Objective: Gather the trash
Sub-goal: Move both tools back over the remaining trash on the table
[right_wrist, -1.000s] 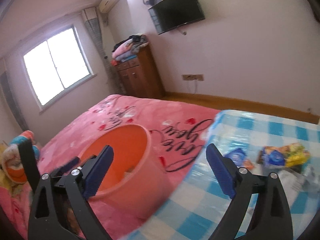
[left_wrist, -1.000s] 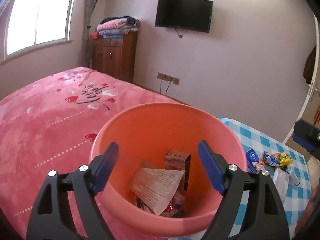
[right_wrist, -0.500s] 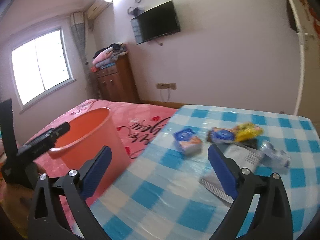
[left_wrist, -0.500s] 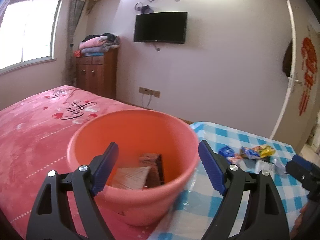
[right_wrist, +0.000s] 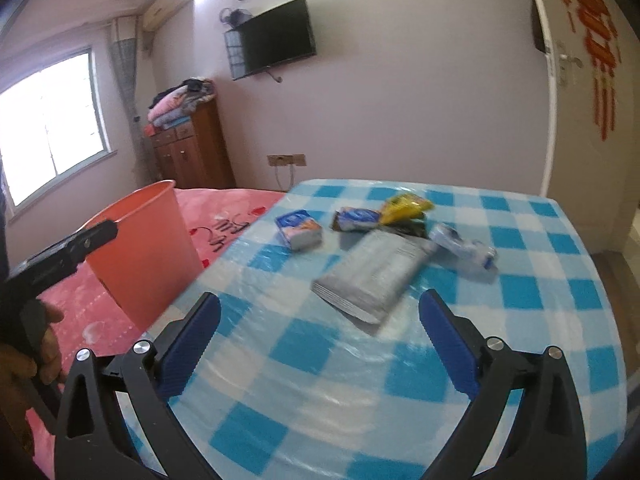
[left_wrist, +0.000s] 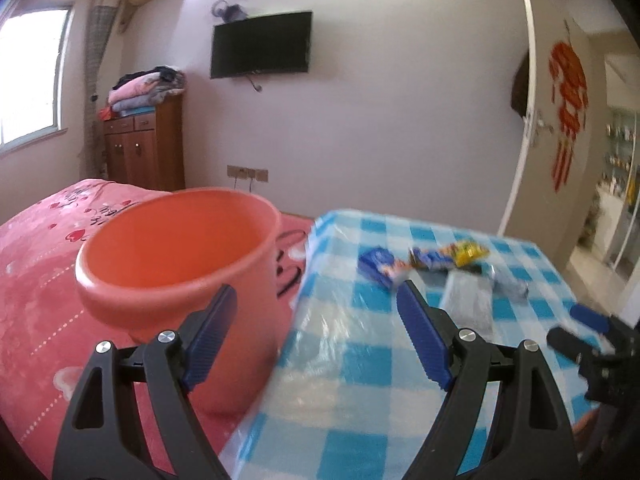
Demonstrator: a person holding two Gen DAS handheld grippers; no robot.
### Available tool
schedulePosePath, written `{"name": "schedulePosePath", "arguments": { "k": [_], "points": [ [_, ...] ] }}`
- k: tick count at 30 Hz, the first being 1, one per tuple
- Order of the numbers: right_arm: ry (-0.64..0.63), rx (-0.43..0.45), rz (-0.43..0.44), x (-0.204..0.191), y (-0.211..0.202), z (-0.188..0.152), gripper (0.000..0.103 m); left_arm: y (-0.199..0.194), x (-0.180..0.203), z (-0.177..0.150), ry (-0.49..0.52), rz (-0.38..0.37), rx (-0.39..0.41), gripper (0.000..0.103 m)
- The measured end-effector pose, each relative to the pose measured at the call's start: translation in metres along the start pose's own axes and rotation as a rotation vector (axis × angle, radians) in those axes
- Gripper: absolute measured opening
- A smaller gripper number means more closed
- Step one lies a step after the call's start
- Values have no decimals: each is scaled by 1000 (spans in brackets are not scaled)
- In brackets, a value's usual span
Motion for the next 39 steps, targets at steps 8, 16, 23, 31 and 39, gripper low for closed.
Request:
{"name": "schedulePosePath", "arguments": {
  "k": [8, 16, 23, 31, 39],
  "points": [
    [38, -29, -38, 29, -21, -15, 98, -20, 17, -41, 57, 2, -109, 83],
    [63, -82, -74, 48, -22, -25, 98, -23, 26, -62, 130, -12, -170, 83],
    [86, -112, -135, 67, -15, -21, 98, -8, 34, -54, 148, -49, -183, 83],
    [114, -150, -153, 88, 9, -8, 98, 32, 56, -33, 149, -106, -200, 83],
    [201, -166, -112, 119, 45, 28, 98, 101, 73, -6, 94, -106, -239, 83]
  ]
}}
Point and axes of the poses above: each gripper's, at about its wrist camera, not at the fingertips, and y roughly the way its jaws point, x to its right, z to its top, the point moved 9 cm from there along y, roughly the way its jaws point, and after that the axes turned 6 degrees about -z, right-handed, at the moved point
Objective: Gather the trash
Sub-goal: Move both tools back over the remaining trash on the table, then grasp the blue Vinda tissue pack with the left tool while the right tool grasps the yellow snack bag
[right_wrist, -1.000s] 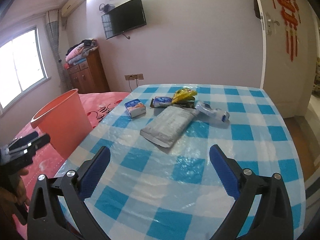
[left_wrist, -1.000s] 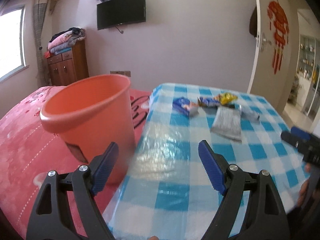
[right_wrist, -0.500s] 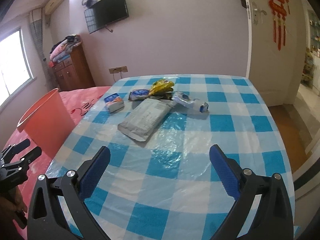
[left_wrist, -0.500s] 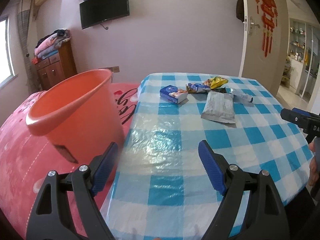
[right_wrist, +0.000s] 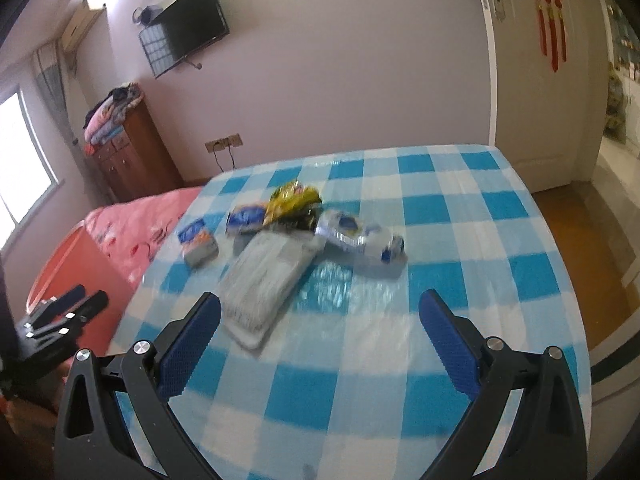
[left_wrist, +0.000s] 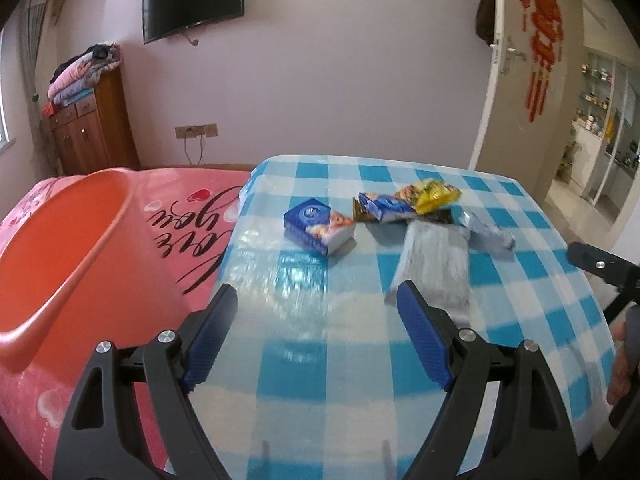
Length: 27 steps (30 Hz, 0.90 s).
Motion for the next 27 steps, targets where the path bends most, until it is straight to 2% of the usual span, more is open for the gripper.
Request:
{"name": "schedulePosePath", "arguments": {
  "k": [7, 13, 20, 27],
  "points": [
    [16, -44, 53, -3, 40, 42, 98, 67, -6, 29, -118, -32, -57, 83],
    [43, -72, 114, -11, 75, 72, 98, 115, -21, 39, -197, -3, -124, 83],
    [58, -137, 174, -24, 123, 91, 98, 153, -34, 39, -257, 31, -202, 82],
    [44, -152, 202, -36, 150, 101, 98, 172, -34, 42, -248, 56, -224, 73]
  ]
}}
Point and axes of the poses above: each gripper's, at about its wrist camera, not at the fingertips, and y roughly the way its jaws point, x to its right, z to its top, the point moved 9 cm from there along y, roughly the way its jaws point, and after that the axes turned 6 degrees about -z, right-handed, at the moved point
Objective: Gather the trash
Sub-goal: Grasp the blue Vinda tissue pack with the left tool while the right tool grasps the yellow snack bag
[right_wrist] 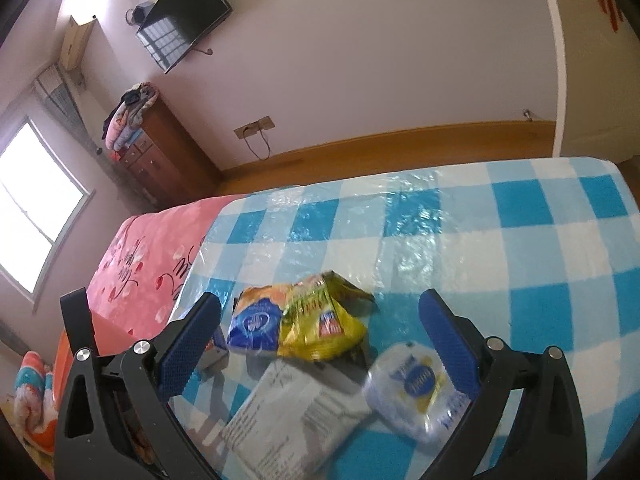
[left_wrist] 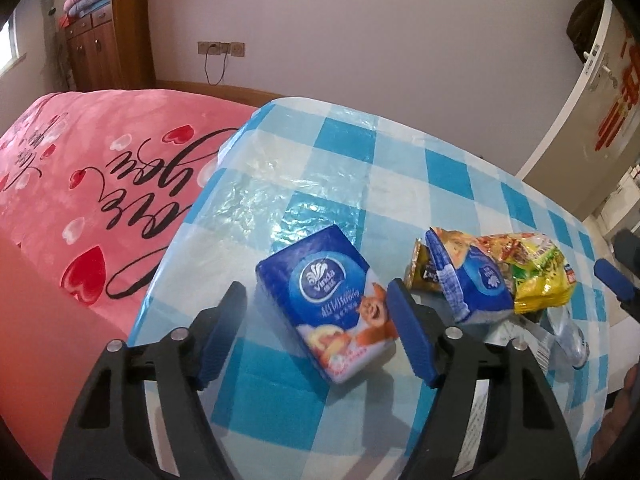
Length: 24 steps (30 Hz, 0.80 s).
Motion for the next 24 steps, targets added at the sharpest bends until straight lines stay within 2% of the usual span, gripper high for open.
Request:
{"name": "schedulePosePath", "arguments": {
  "k": [6, 9, 16, 17, 19, 24],
  "points": [
    [-73, -20, -17, -12, 22, 1, 96, 6, 2, 4, -5, 7, 3, 67],
    [-110, -35, -49, -15, 31, -1, 81, 7, 3, 5, -3, 18, 8, 66],
    [-142, -84, -79, -14, 50, -12, 79, 6, 3, 4, -1, 36, 21, 64],
    [-147, -87, -86, -14, 52, -15, 76, 6, 3, 4, -4, 34, 22, 65],
    [-150, -102, -93, -12, 57, -21, 59, 7, 2, 4, -11, 30, 24, 65],
    [-141, -78, -77, -9, 52, -31, 45, 7, 2, 4, -15, 24, 25, 65]
  ]
}}
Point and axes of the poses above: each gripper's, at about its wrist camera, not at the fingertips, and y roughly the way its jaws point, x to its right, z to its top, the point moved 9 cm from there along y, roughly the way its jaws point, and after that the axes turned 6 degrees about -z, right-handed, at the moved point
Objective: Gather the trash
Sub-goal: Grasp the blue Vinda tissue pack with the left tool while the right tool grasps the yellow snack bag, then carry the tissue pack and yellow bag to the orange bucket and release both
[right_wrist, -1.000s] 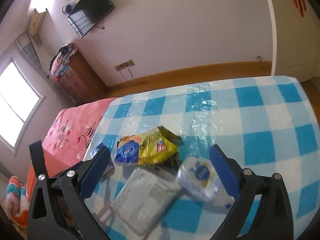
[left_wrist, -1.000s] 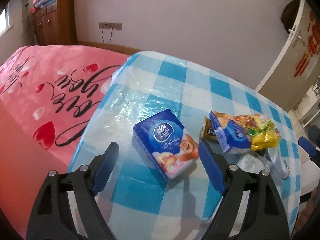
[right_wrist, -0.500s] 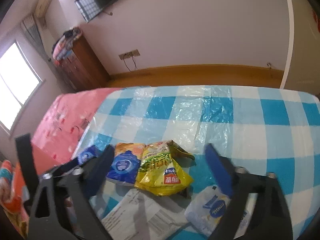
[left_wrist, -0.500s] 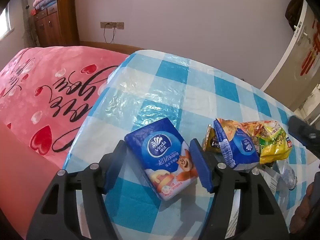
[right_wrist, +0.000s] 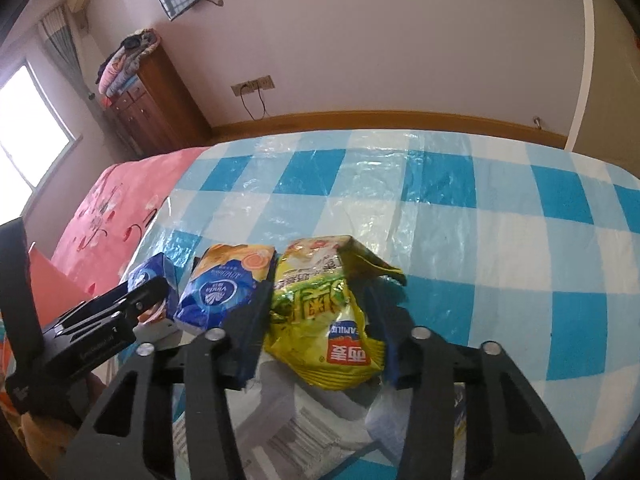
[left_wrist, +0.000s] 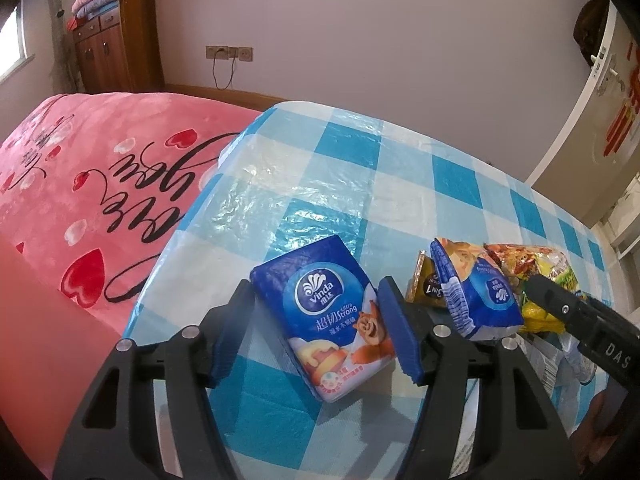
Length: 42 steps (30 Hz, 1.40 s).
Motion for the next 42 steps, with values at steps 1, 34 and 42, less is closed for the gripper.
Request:
{"name": "schedulePosePath", "arguments": {
  "k": [1, 34, 42],
  "points": [
    [1, 8, 3, 0, -2, -1, 43, 0, 0, 0, -2, -3, 1, 65],
    [80, 133, 112, -18, -114, -103, 33, -65, 17, -86, 49, -151, -15, 48],
    [82, 112, 128, -26, -127, -140, 33, -85, 11, -112, 120, -229, -74, 50]
  ]
}}
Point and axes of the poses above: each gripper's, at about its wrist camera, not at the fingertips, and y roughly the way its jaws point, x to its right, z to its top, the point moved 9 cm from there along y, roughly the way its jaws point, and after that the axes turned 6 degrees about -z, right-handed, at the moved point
